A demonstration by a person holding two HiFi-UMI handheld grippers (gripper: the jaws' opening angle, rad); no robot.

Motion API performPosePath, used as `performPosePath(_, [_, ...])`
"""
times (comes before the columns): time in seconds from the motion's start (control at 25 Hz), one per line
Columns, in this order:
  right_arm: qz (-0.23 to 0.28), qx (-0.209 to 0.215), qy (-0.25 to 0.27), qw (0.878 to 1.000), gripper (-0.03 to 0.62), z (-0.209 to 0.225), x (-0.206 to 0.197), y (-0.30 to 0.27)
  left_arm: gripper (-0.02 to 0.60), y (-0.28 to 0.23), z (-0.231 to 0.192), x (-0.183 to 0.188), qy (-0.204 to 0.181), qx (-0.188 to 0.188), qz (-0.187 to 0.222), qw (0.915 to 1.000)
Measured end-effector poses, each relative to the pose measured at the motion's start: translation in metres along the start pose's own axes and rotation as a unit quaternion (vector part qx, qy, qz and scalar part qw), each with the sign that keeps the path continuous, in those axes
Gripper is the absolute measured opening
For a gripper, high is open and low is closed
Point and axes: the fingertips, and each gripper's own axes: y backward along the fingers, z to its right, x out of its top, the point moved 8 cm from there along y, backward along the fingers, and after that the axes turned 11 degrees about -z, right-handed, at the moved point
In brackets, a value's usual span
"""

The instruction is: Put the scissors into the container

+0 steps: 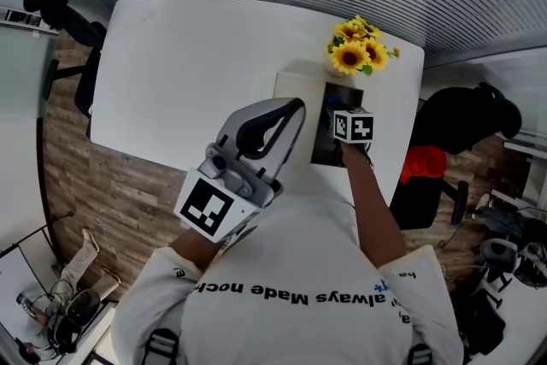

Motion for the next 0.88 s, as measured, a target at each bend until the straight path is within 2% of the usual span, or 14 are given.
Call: performPosePath(0.88, [-0.023, -0.002, -0.035, 0.999, 0.092, 0.011, -0.006, -0.020, 0.018, 0.005, 0.005, 0.000, -0.003, 0.008, 0.004, 1.0000])
